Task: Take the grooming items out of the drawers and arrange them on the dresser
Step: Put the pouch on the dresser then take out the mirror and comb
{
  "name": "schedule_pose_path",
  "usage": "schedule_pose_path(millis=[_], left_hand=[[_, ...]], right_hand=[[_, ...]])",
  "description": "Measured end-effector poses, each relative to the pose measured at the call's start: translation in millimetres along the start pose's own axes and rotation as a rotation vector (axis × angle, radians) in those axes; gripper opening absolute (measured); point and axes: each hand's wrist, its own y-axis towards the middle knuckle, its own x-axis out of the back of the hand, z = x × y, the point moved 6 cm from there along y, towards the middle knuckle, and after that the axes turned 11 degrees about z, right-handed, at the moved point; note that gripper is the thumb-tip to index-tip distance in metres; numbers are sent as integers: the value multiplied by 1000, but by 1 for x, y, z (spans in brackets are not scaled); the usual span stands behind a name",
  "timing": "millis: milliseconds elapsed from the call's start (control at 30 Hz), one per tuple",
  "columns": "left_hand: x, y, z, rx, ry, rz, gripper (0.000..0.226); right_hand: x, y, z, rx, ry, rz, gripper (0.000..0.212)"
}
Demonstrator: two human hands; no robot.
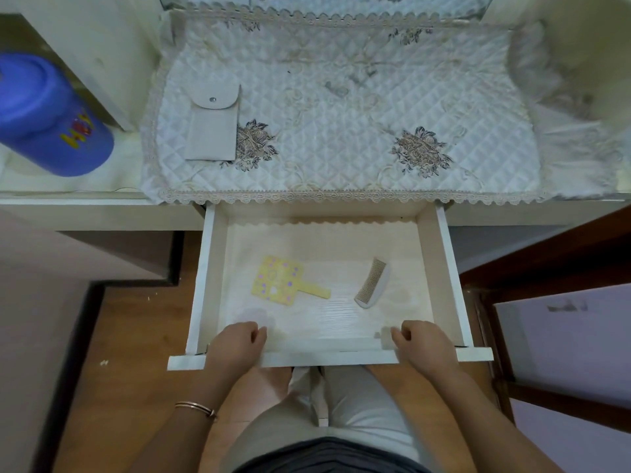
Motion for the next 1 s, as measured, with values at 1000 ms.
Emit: schedule_pose_path(millis=[1000], left_hand=[[-15,111,-73,-67,-149,-114,39]], right_hand=[[11,128,44,-155,412,4,46]])
